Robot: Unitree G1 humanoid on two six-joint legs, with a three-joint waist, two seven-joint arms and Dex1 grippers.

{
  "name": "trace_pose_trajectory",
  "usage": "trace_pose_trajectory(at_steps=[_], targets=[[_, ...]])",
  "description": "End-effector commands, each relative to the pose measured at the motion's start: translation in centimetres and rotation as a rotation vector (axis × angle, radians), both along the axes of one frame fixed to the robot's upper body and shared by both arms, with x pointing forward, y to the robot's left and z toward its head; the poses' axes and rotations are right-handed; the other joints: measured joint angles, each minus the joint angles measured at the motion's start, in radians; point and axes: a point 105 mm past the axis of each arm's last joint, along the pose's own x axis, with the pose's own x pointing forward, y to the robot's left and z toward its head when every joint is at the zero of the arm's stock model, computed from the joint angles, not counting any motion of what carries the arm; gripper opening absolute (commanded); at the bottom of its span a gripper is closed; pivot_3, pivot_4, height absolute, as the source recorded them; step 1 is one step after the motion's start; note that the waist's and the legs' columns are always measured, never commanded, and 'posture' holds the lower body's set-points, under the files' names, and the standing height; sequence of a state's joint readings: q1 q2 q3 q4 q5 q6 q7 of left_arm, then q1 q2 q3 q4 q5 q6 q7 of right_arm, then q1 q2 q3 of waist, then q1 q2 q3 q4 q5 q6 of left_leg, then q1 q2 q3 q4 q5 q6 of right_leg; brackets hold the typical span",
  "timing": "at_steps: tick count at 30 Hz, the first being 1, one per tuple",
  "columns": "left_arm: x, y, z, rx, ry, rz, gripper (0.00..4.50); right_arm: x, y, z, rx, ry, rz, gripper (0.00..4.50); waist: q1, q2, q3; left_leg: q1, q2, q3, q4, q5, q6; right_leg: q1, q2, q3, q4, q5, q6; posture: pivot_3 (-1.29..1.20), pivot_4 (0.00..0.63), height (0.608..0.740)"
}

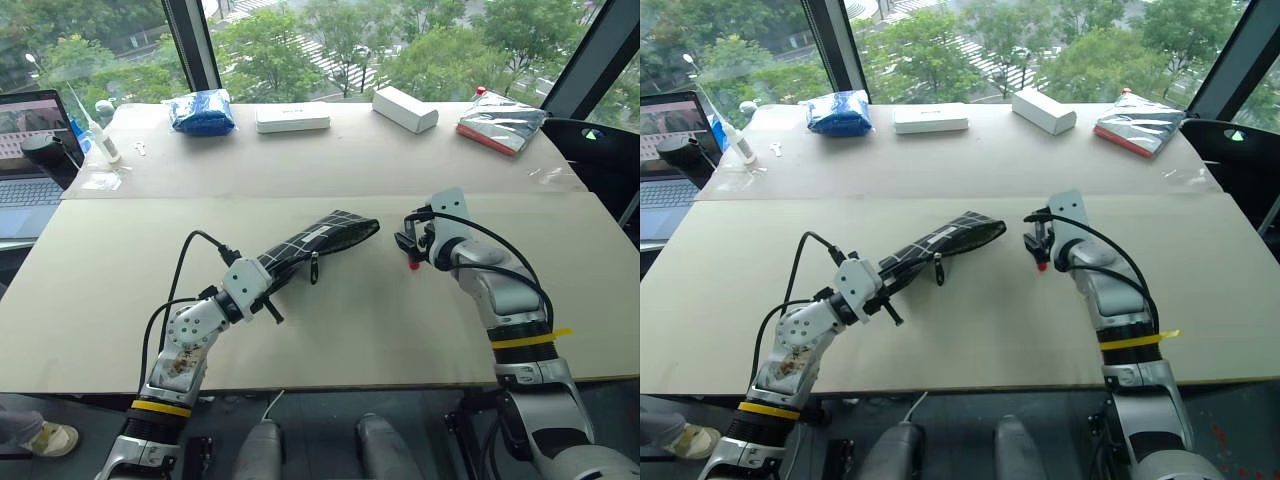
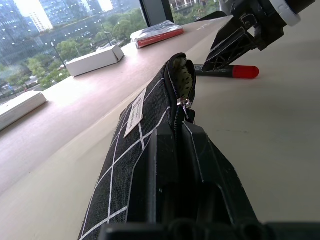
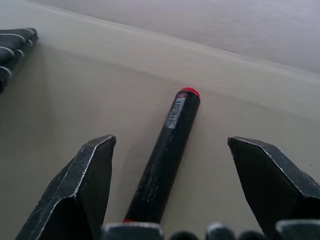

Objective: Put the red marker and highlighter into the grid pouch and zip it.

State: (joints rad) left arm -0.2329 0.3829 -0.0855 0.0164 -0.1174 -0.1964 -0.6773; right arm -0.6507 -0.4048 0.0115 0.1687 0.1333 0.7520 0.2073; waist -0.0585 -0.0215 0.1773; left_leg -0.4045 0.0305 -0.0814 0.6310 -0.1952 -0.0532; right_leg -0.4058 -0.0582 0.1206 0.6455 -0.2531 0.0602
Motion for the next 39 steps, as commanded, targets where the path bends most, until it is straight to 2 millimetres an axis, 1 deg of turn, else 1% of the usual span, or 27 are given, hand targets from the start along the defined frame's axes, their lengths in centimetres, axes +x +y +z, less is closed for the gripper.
trace_pose_trajectory(at_steps=[1, 6, 9, 13, 17, 18, 19, 20, 24, 29, 31, 33, 35, 36, 37, 38, 39], targets=[[-0.1, -0.1, 1.2, -0.008, -0.052, -0.004, 0.00, 0.2, -0.3, 0.7, 0.016, -0.019, -0.035, 3.99, -0.003, 0.000, 0.000, 0.000, 0.000, 0.000, 0.000, 0.000, 0.000, 0.000, 0.000, 0.000, 0.000, 0.000, 0.000, 0.00, 0.150, 0.740], [-0.1, -0.1, 1.2, -0.007, -0.053, -0.001, 0.00, 0.1, 0.1, -0.8, 0.071, 0.033, -0.046, 3.99, -0.009, 0.000, 0.000, 0.000, 0.000, 0.000, -0.001, 0.000, 0.000, 0.000, 0.000, 0.000, 0.000, 0.000, 0.000, 0.00, 0.150, 0.740], [0.0, -0.1, 1.2, -0.008, -0.054, 0.000, 0.00, 0.0, 0.6, -1.1, 0.095, 0.043, -0.043, 3.99, -0.009, 0.000, 0.000, 0.000, 0.000, 0.000, -0.001, 0.000, 0.000, 0.000, 0.000, 0.000, 0.000, 0.000, 0.000, 0.00, 0.150, 0.740], [-0.1, -0.1, 1.2, -0.008, -0.054, -0.001, 0.00, 0.0, 0.4, -1.5, 0.082, 0.049, -0.054, 3.99, -0.008, 0.000, 0.000, 0.000, 0.000, 0.000, -0.001, 0.000, 0.000, 0.000, 0.000, 0.000, 0.000, 0.000, 0.000, 0.00, 0.150, 0.740], [0.0, -0.1, 1.2, -0.007, -0.055, 0.001, 0.00, -0.1, -0.1, -2.0, 0.068, 0.057, -0.073, 3.02, -0.008, 0.000, 0.000, 0.000, 0.000, 0.000, -0.001, 0.000, 0.000, 0.000, 0.000, 0.000, 0.000, 0.000, 0.000, 0.00, 0.150, 0.740], [0.0, -0.1, 1.2, -0.007, -0.055, 0.001, 0.00, -0.2, -0.1, -2.0, 0.067, 0.057, -0.072, 2.70, -0.008, 0.000, 0.000, 0.000, 0.000, 0.000, -0.001, 0.000, 0.000, 0.000, 0.000, 0.000, 0.000, 0.000, 0.000, 0.00, 0.150, 0.740], [0.0, -0.1, 1.2, -0.007, -0.056, 0.001, 0.00, -0.2, -0.1, -2.1, 0.065, 0.058, -0.070, 2.27, -0.007, 0.000, 0.000, 0.000, 0.000, 0.000, -0.001, 0.000, 0.000, 0.000, 0.000, 0.000, 0.000, 0.000, 0.000, 0.00, 0.150, 0.740], [0.0, -0.1, 1.2, -0.007, -0.056, 0.002, 0.00, -0.2, -0.1, -2.1, 0.063, 0.058, -0.069, 2.00, -0.007, 0.000, 0.000, 0.000, 0.000, 0.000, -0.001, 0.000, 0.000, 0.000, 0.000, 0.000, 0.000, 0.000, 0.000, 0.00, 0.150, 0.740], [-0.1, -0.1, 1.3, -0.007, -0.055, 0.001, 0.00, -0.3, 0.0, -2.1, 0.066, 0.053, -0.063, 0.60, -0.007, 0.000, 0.000, 0.000, 0.000, 0.000, -0.001, 0.000, 0.000, 0.000, 0.000, 0.000, 0.000, 0.000, 0.000, 0.00, 0.150, 0.740], [0.0, -0.1, 1.3, -0.004, -0.059, -0.001, 0.00, -0.2, 0.0, -2.0, 0.063, 0.046, -0.060, 0.57, -0.007, 0.000, 0.000, 0.000, 0.000, 0.000, -0.001, 0.000, 0.000, 0.000, 0.000, 0.000, 0.000, 0.000, 0.000, 0.00, 0.150, 0.740], [0.0, -0.1, 1.4, -0.003, -0.059, -0.002, 0.00, -0.1, 0.0, -1.6, 0.061, 0.024, -0.056, 0.57, -0.007, 0.000, 0.000, 0.000, 0.000, 0.000, -0.001, 0.000, 0.000, 0.000, 0.000, 0.000, 0.000, 0.000, 0.000, 0.00, 0.150, 0.740], [0.0, 0.0, 1.4, -0.003, -0.058, -0.004, 0.00, 0.1, 0.8, 0.6, 0.005, -0.092, 0.033, 0.57, -0.007, 0.000, 0.000, 0.000, 0.000, 0.000, -0.001, 0.000, 0.000, 0.000, 0.000, 0.000, 0.000, 0.000, 0.000, 0.00, 0.150, 0.740], [0.0, -0.1, 1.4, -0.003, -0.058, -0.007, 0.00, -0.1, 1.8, 3.7, -0.097, -0.262, 0.160, 0.57, -0.007, 0.000, 0.000, 0.000, 0.000, 0.000, -0.001, 0.000, 0.000, 0.000, 0.000, 0.000, -0.001, 0.000, 0.000, 0.00, 0.150, 0.740], [0.0, -0.1, 1.5, -0.004, -0.058, -0.012, 0.00, -0.5, 2.0, 5.7, -0.147, -0.360, 0.225, 0.57, -0.008, 0.000, 0.000, 0.000, 0.000, 0.000, -0.001, 0.000, 0.000, 0.000, 0.000, 0.000, -0.001, 0.000, 0.000, 0.00, 0.150, 0.740], [-0.1, -0.1, 1.5, -0.005, -0.057, -0.016, 0.00, -0.8, 2.1, 6.9, -0.180, -0.420, 0.265, 0.57, -0.009, 0.000, 0.000, -0.001, 0.000, 0.000, -0.001, 0.000, 0.000, 0.000, 0.000, 0.000, -0.002, 0.000, 0.000, 0.00, 0.150, 0.740], [-0.1, -0.2, 1.5, -0.006, -0.057, -0.021, 0.00, -1.6, 2.4, 8.3, -0.286, -0.509, 0.357, 0.57, -0.009, 0.001, 0.000, 0.000, 0.000, 0.000, -0.001, 0.000, 0.000, 0.000, 0.000, 0.000, -0.002, 0.000, 0.001, 0.00, 0.150, 0.740], [-0.2, -0.2, 1.6, -0.007, -0.056, -0.026, 0.00, -2.4, 2.6, 8.7, -0.374, -0.551, 0.436, 0.57, -0.009, 0.001, 0.000, -0.001, 0.000, 0.000, -0.001, 0.000, 0.000, 0.000, 0.000, 0.000, -0.002, 0.000, 0.001, 0.00, 0.150, 0.740]])
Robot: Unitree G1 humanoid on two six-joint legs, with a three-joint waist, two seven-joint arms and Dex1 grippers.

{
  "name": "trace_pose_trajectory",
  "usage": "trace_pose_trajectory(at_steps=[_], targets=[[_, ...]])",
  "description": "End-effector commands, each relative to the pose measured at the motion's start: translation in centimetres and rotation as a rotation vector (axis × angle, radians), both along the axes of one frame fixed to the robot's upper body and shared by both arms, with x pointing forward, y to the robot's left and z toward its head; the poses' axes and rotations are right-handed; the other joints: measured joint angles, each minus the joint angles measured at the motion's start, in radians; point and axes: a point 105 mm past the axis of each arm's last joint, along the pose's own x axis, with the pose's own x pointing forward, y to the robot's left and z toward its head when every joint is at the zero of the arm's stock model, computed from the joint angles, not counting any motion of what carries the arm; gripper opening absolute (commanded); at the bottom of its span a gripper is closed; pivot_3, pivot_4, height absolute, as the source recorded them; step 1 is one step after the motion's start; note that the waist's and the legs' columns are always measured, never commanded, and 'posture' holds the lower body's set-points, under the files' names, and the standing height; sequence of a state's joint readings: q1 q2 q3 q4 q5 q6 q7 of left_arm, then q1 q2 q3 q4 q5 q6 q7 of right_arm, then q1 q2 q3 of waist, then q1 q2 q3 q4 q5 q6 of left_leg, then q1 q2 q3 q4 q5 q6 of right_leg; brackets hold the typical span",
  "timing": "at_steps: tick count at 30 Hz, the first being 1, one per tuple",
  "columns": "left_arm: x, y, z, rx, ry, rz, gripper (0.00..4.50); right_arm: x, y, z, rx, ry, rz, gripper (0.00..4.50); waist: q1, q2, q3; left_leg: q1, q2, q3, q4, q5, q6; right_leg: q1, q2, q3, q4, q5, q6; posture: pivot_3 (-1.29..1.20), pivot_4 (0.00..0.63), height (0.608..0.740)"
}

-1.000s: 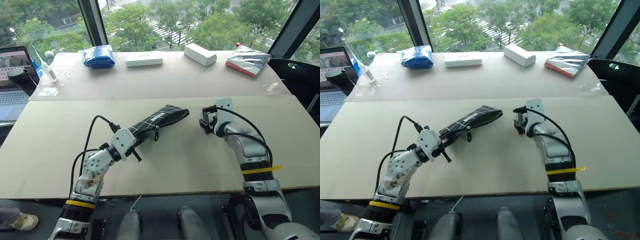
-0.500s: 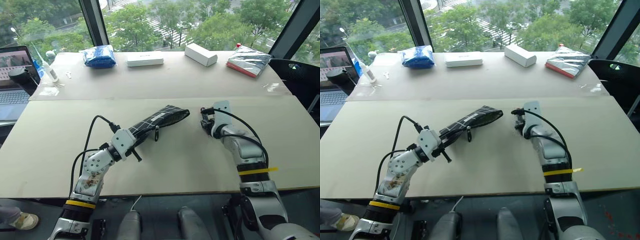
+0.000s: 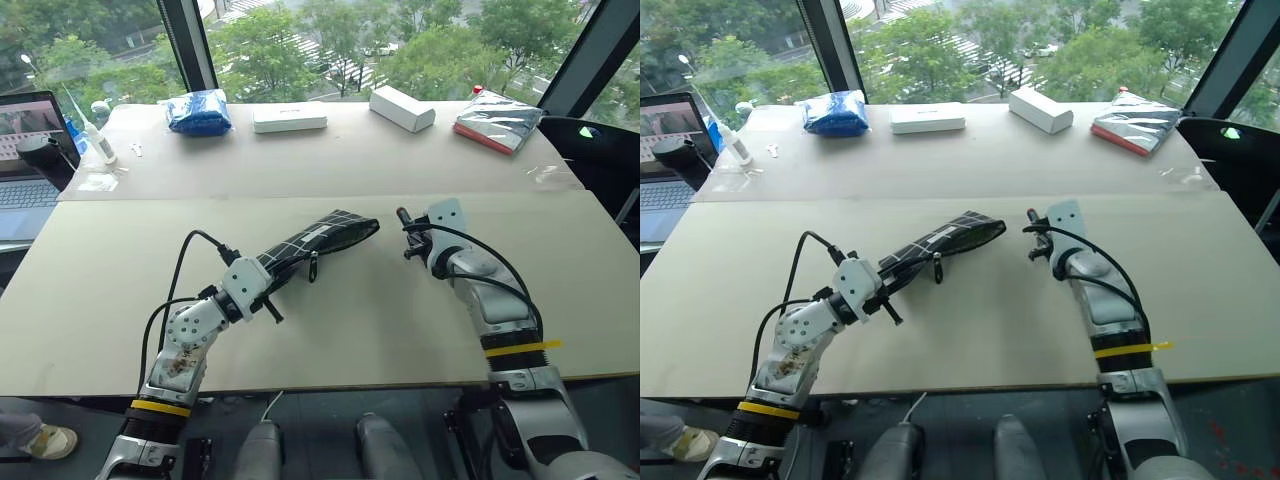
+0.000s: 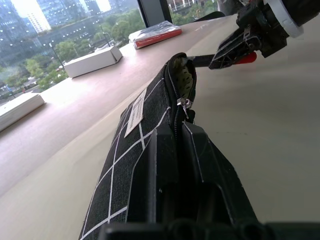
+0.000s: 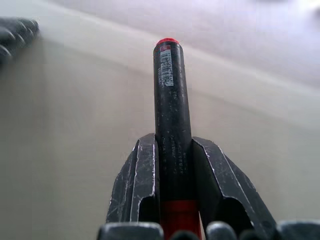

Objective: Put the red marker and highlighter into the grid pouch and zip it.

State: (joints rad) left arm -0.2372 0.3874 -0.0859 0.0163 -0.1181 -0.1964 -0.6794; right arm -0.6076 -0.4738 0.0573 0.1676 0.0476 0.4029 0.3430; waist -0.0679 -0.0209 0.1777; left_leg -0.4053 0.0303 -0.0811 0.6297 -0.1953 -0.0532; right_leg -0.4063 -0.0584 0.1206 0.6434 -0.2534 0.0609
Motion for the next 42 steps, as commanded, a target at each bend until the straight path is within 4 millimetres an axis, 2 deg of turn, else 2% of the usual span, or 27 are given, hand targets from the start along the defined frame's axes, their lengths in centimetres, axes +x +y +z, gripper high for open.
trace_pose_trajectory(at_steps=[1, 5, 10, 21, 25, 29, 32, 42], targets=[[-0.2, -0.3, 1.5, -0.013, -0.052, -0.029, 0.00, -2.8, 1.9, 5.8, -0.313, -0.323, 0.313, 0.57, 0.002, 0.000, 0.000, 0.000, 0.000, 0.000, 0.000, 0.000, 0.000, 0.000, 0.000, 0.000, 0.000, 0.000, 0.000, 0.00, 0.150, 0.740], [-0.3, -0.7, 1.5, -0.016, -0.052, -0.050, 0.00, -4.8, 0.7, 4.3, -0.545, -0.286, 0.495, 0.57, 0.002, -0.001, 0.000, 0.001, 0.001, 0.000, -0.001, 0.000, 0.000, 0.002, 0.000, -0.001, -0.002, 0.000, 0.000, 0.00, 0.150, 0.740], [-0.3, -0.9, 1.6, -0.022, -0.055, -0.059, 0.00, -6.5, 0.9, 4.3, -0.573, -0.267, 0.624, 0.57, -0.001, -0.001, 0.000, 0.001, 0.000, 0.000, 0.000, 0.000, 0.000, 0.002, 0.000, 0.000, -0.002, 0.000, 0.000, 0.00, 0.150, 0.740], [-0.2, -1.3, 1.7, -0.025, -0.055, -0.077, 0.00, -6.5, 3.0, 3.3, -0.638, -0.292, 0.707, 0.57, 0.006, -0.001, 0.000, 0.001, 0.000, 0.000, 0.000, 0.000, 0.000, 0.002, 0.000, 0.000, -0.002, 0.000, 0.000, 0.00, 0.150, 0.740], [-0.2, -1.3, 1.7, -0.020, -0.056, -0.080, 0.00, -6.5, 3.0, 2.5, -0.687, -0.287, 0.736, 0.57, 0.010, -0.001, 0.000, 0.001, 0.000, 0.000, 0.000, 0.000, 0.000, 0.002, 0.000, 0.000, -0.001, 0.000, 0.000, 0.00, 0.150, 0.740], [-0.2, -1.2, 1.8, -0.019, -0.058, -0.077, 0.00, -5.8, 1.8, 2.2, -0.752, -0.279, 0.708, 0.57, 0.012, -0.001, 0.000, 0.001, 0.000, 0.000, 0.001, 0.000, 0.000, 0.002, 0.000, 0.000, -0.001, 0.000, 0.000, 0.00, 0.150, 0.740], [-0.2, -1.2, 1.7, -0.019, -0.058, -0.075, 0.00, -5.5, 1.7, 1.8, -0.779, -0.273, 0.704, 0.57, 0.013, -0.001, 0.000, 0.002, 0.000, 0.000, 0.000, 0.000, 0.000, 0.002, 0.000, 0.000, -0.001, 0.000, 0.000, 0.00, 0.150, 0.740], [-0.2, -1.5, 1.6, -0.014, -0.046, -0.096, 0.00, -4.4, 4.5, 1.6, -0.847, -0.324, 0.785, 0.57, 0.012, -0.001, 0.000, 0.002, 0.000, 0.000, 0.000, 0.000, 0.000, 0.002, 0.000, 0.000, -0.001, 0.000, 0.000, 0.00, 0.150, 0.740]])
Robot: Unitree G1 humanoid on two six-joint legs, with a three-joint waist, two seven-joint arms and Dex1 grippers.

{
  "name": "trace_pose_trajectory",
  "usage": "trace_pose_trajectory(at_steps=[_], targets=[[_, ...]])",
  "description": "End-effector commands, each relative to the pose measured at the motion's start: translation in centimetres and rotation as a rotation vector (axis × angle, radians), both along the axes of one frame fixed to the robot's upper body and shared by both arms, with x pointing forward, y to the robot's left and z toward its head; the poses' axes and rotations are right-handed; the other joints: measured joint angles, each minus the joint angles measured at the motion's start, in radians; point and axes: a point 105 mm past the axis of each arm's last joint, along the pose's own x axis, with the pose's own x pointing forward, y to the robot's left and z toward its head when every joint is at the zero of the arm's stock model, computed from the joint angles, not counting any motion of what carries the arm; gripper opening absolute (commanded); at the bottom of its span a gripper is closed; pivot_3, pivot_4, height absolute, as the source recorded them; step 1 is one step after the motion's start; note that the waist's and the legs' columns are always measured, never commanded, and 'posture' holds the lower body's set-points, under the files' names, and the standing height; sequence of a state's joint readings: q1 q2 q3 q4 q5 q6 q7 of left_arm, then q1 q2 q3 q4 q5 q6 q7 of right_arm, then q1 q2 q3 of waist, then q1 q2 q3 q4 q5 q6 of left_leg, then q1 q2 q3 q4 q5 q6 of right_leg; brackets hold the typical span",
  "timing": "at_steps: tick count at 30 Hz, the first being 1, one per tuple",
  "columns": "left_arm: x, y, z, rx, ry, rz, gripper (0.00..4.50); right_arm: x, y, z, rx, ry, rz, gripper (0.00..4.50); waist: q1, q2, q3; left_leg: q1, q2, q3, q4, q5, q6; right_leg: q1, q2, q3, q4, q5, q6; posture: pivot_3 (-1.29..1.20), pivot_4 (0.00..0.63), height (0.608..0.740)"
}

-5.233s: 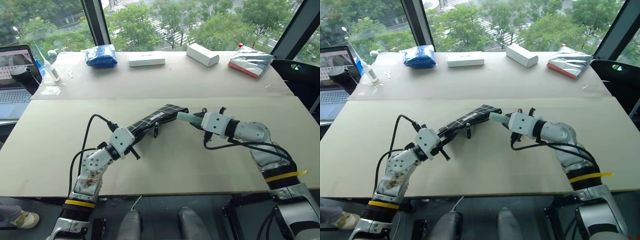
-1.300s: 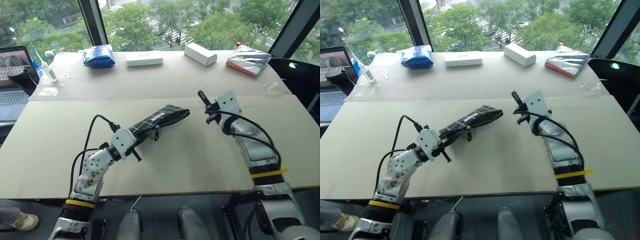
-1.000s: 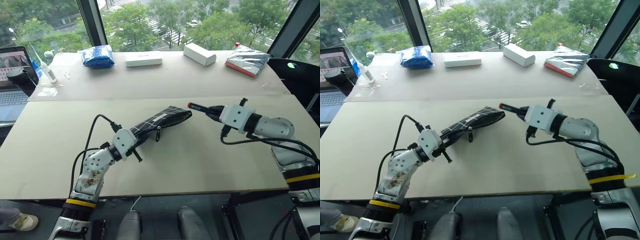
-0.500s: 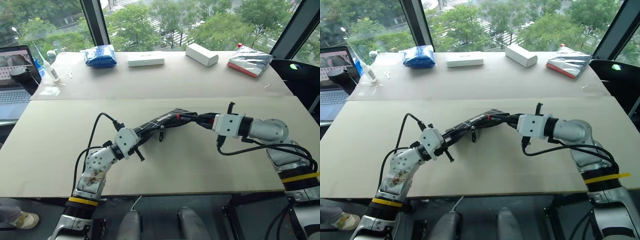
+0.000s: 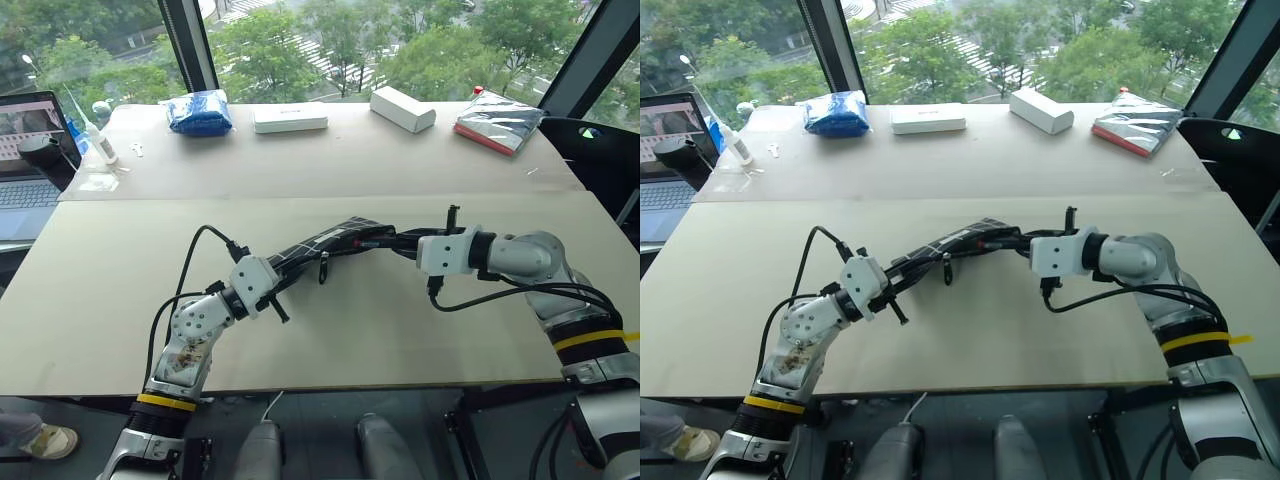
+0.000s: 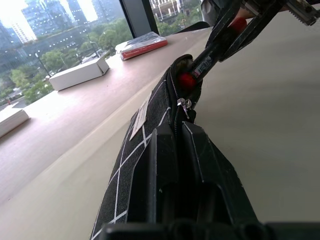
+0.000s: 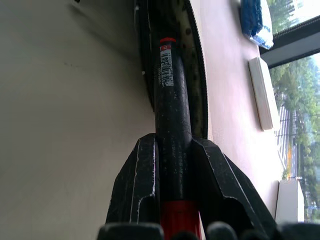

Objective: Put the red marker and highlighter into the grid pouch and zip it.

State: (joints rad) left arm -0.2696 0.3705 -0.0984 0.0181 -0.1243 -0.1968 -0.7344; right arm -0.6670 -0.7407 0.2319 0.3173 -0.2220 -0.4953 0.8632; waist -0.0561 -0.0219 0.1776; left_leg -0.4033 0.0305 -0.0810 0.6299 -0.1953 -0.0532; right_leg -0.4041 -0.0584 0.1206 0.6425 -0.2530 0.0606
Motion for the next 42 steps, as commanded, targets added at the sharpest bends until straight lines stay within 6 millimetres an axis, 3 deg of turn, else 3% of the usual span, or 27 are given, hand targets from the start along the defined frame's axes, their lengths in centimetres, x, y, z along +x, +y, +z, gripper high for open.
trace_pose_trajectory(at_steps=[1, 9, 14, 15, 16, 20, 25, 28, 30, 32, 35, 37, 39, 42], targets=[[0.0, -0.3, 1.0, -0.018, -0.034, -0.025, 0.00, 0.5, 1.7, 0.9, -0.032, -0.068, 0.064, 0.57, 0.000, 0.000, 0.000, 0.000, 0.000, 0.000, 0.000, 0.000, 0.000, 0.000, 0.000, 0.000, 0.000, 0.000, 0.000, 0.00, 0.150, 0.740], [0.1, -0.3, 1.0, -0.017, -0.032, -0.034, 0.00, 0.0, 7.5, 0.1, -0.085, -0.110, 0.272, 0.57, -0.007, 0.000, 0.000, 0.000, 0.000, 0.000, 0.000, 0.000, 0.000, 0.000, 0.000, 0.000, 0.000, 0.000, 0.000, 0.00, 0.150, 0.740], [0.0, -0.1, 0.9, -0.017, -0.034, -0.026, 0.00, 0.4, 8.9, -0.3, -0.074, -0.116, 0.301, 0.57, -0.005, 0.000, 0.000, 0.000, 0.000, 0.000, 0.000, 0.000, 0.000, 0.000, 0.000, 0.000, 0.001, 0.000, 0.000, 0.00, 0.150, 0.740], [0.0, 0.0, 0.9, -0.018, -0.035, -0.022, 0.00, 0.8, 8.8, -0.1, -0.051, -0.102, 0.276, 0.57, -0.005, 0.000, 0.000, 0.000, 0.000, 0.000, 0.000, 0.000, 0.000, 0.000, 0.000, 0.000, 0.001, 0.000, 0.000, 0.00, 0.150, 0.740], [-0.1, 0.0, 0.9, -0.018, -0.035, -0.019, 0.00, 1.1, 8.6, 0.0, -0.039, -0.090, 0.257, 1.37, -0.005, 0.000, 0.000, 0.000, 0.000, 0.000, 0.000, 0.000, 0.000, 0.000, 0.000, 0.000, 0.001, 0.000, 0.000, 0.00, 0.150, 0.740], [-0.1, 0.3, 0.9, -0.018, -0.035, -0.011, 0.00, 2.5, 7.3, 0.8, -0.027, -0.146, 0.178, 2.50, -0.005, 0.000, 0.000, 0.000, 0.000, 0.000, 0.000, 0.000, 0.000, 0.000, 0.000, 0.000, 0.002, 0.000, 0.000, 0.00, 0.150, 0.740], [-0.1, 0.2, 0.8, -0.018, -0.034, -0.009, 0.00, 3.2, 4.9, 2.2, 0.021, -0.166, 0.109, 2.50, -0.005, 0.000, 0.000, 0.001, 0.000, 0.000, 0.000, 0.000, 0.000, 0.000, 0.000, 0.000, 0.002, 0.000, 0.000, 0.00, 0.150, 0.740], [-0.1, 0.2, 0.7, -0.018, -0.032, -0.010, 0.00, 3.3, 2.7, 4.2, 0.185, -0.086, 0.041, 2.50, -0.006, 0.000, 0.000, 0.000, 0.000, 0.000, 0.000, 0.000, 0.000, 0.000, 0.000, 0.000, 0.001, 0.000, 0.000, 0.00, 0.150, 0.740], [0.0, 0.2, 0.7, -0.018, -0.031, -0.009, 0.00, 2.8, 0.9, 7.0, 0.508, 0.114, -0.008, 2.50, -0.006, 0.000, 0.000, 0.000, 0.000, 0.000, 0.000, 0.000, 0.000, 0.000, 0.000, 0.000, 0.001, 0.000, 0.000, 0.00, 0.150, 0.740], [0.0, 0.3, 0.6, -0.017, -0.030, -0.008, 0.00, 1.6, -0.1, 8.2, 0.694, 0.322, 0.014, 2.50, -0.005, 0.000, 0.000, 0.000, 0.000, -0.001, 0.000, 0.000, 0.000, 0.000, 0.000, 0.000, 0.002, 0.000, 0.000, 0.00, 0.150, 0.740], [0.0, 0.4, 0.5, -0.014, -0.028, -0.008, 0.00, -1.3, -2.0, 6.1, 0.658, 0.545, 0.011, 2.50, 0.006, 0.000, 0.000, 0.000, 0.000, -0.001, 0.001, 0.000, 0.000, 0.001, -0.001, -0.001, 0.002, 0.000, 0.000, 0.00, 0.150, 0.740], [0.0, 0.5, 0.5, -0.015, -0.028, -0.002, 0.00, -3.8, -2.2, 2.9, 0.567, 0.676, 0.007, 2.50, 0.014, 0.000, 0.000, 0.000, 0.000, -0.001, 0.001, 0.000, 0.000, 0.002, 0.000, -0.001, 0.001, 0.000, 0.000, 0.00, 0.150, 0.740], [0.0, 0.6, 0.5, -0.018, -0.028, 0.004, 0.00, -5.1, -1.8, 1.0, 0.528, 0.749, -0.007, 2.50, 0.013, 0.000, 0.000, 0.000, 0.000, -0.001, 0.002, 0.000, 0.000, 0.002, 0.000, -0.001, 0.001, 0.000, 0.000, 0.00, 0.150, 0.740], [-0.1, 0.7, 0.4, -0.016, -0.025, 0.004, 0.00, -6.3, 0.6, -2.0, 0.552, 0.829, -0.020, 2.50, -0.003, 0.000, 0.000, 0.001, 0.000, 0.001, 0.002, 0.000, 0.000, 0.000, 0.000, 0.001, 0.003, 0.000, 0.000, 0.00, 0.150, 0.740]])
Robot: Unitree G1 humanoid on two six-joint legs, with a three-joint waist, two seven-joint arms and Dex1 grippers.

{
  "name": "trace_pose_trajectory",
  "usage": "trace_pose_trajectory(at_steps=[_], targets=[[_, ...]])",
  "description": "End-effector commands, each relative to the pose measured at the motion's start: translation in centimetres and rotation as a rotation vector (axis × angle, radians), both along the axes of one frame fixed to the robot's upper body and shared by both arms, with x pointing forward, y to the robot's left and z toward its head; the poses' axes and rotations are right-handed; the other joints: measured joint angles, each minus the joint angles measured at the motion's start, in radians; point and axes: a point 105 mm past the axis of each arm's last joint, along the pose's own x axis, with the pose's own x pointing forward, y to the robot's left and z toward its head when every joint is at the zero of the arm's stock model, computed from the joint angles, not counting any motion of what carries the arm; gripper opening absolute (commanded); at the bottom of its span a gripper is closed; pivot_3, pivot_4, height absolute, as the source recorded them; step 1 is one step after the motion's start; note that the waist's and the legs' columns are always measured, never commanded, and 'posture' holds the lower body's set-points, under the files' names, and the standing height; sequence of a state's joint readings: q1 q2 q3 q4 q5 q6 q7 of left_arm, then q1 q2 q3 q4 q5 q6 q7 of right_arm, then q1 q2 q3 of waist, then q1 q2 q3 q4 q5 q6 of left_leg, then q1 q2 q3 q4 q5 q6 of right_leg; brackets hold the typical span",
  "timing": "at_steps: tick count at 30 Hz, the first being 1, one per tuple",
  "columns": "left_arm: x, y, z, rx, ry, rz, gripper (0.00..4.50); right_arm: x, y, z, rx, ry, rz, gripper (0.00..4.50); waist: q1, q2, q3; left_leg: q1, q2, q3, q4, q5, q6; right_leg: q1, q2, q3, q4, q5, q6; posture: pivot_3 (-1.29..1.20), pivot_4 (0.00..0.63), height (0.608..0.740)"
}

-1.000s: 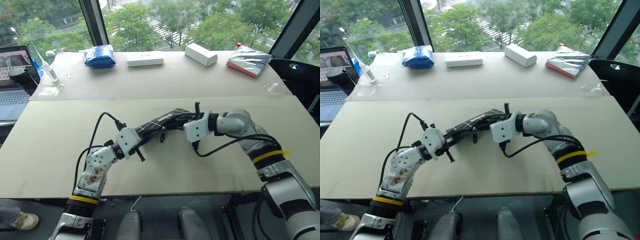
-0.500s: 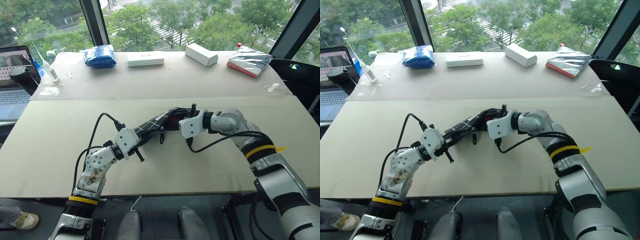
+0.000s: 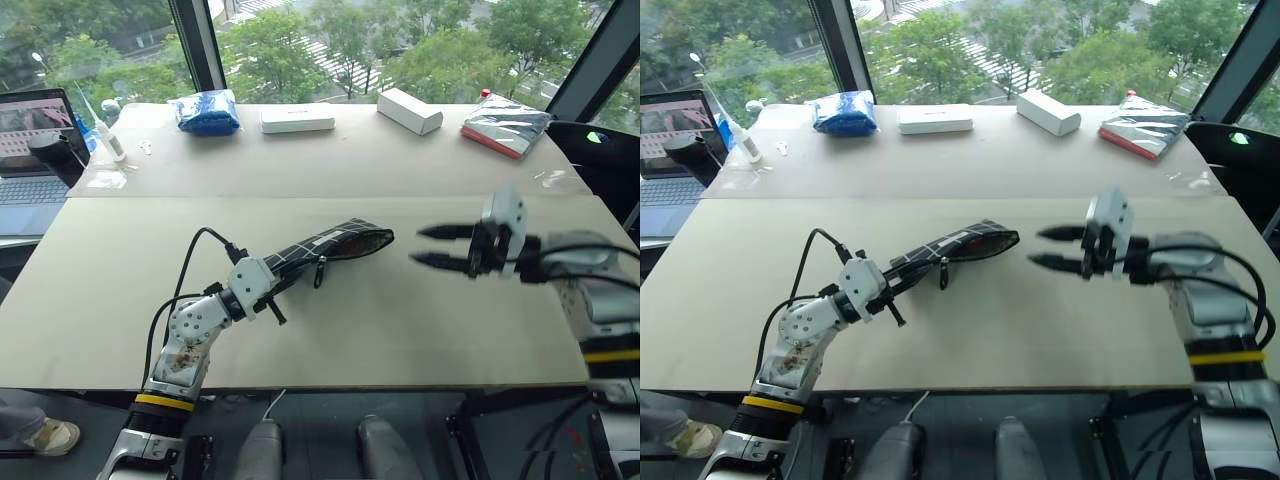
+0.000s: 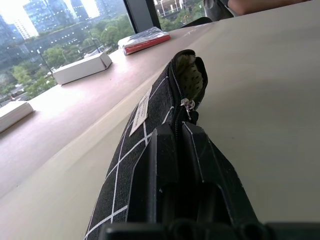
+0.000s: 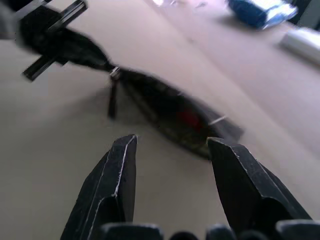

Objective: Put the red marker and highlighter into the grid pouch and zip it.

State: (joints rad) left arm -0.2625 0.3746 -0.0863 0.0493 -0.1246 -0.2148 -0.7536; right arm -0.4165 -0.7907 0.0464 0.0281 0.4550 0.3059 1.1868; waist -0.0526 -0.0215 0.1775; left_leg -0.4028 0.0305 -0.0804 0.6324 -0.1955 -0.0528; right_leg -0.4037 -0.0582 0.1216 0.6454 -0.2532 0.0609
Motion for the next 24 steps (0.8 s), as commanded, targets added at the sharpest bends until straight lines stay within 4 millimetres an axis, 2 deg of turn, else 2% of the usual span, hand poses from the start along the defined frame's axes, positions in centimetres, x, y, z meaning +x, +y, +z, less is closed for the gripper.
trace_pose_trajectory(at_steps=[1, 6, 13, 19, 22, 24], targets=[[-0.1, 0.1, 1.1, -0.024, -0.043, -0.001, 0.00, -1.2, 3.9, -0.9, 0.046, -0.003, 0.035, 2.50, -0.010, 0.000, 0.000, 0.001, 0.001, 0.000, 0.000, 0.000, 0.000, 0.000, 0.001, 0.000, 0.001, 0.000, 0.000, 0.00, 0.150, 0.740], [-0.1, -0.1, 1.2, -0.022, -0.045, -0.010, 0.00, 0.9, 7.6, -2.1, 0.128, -0.001, -0.087, 2.50, -0.014, 0.000, 0.000, 0.000, 0.001, -0.001, 0.000, 0.000, 0.000, -0.001, 0.002, -0.001, 0.001, 0.000, 0.000, 0.00, 0.150, 0.740], [0.0, -0.4, 1.3, -0.018, -0.048, -0.020, 0.00, 0.2, 12.7, -2.6, 0.192, 0.035, -0.019, 2.50, -0.003, 0.000, 0.000, -0.001, 0.001, -0.001, 0.001, 0.000, 0.000, -0.001, 0.001, -0.001, 0.001, 0.000, 0.000, 0.00, 0.150, 0.740], [-0.1, -0.5, 1.3, -0.015, -0.049, -0.024, 0.00, 2.0, 14.4, -2.1, 0.210, 0.016, -0.074, 2.50, -0.003, 0.000, 0.000, -0.001, 0.001, -0.001, 0.001, 0.000, 0.000, -0.001, 0.001, -0.001, 0.001, 0.000, 0.000, 0.00, 0.150, 0.740], [-0.2, -0.5, 1.4, -0.015, -0.051, -0.023, 0.00, 2.1, 13.9, -2.1, 0.194, 0.018, -0.068, 2.50, 0.000, 0.000, 0.000, -0.001, 0.001, -0.001, 0.001, 0.000, 0.000, -0.001, 0.001, -0.002, 0.001, 0.000, 0.000, 0.00, 0.150, 0.740], [-0.1, -0.4, 1.5, -0.016, -0.052, -0.020, 0.00, 1.1, 13.2, -2.1, 0.188, 0.043, -0.005, 2.50, 0.003, 0.000, 0.000, -0.002, 0.001, -0.001, 0.001, 0.000, 0.000, -0.001, 0.001, -0.002, 0.001, 0.000, 0.000, 0.00, 0.150, 0.740]])
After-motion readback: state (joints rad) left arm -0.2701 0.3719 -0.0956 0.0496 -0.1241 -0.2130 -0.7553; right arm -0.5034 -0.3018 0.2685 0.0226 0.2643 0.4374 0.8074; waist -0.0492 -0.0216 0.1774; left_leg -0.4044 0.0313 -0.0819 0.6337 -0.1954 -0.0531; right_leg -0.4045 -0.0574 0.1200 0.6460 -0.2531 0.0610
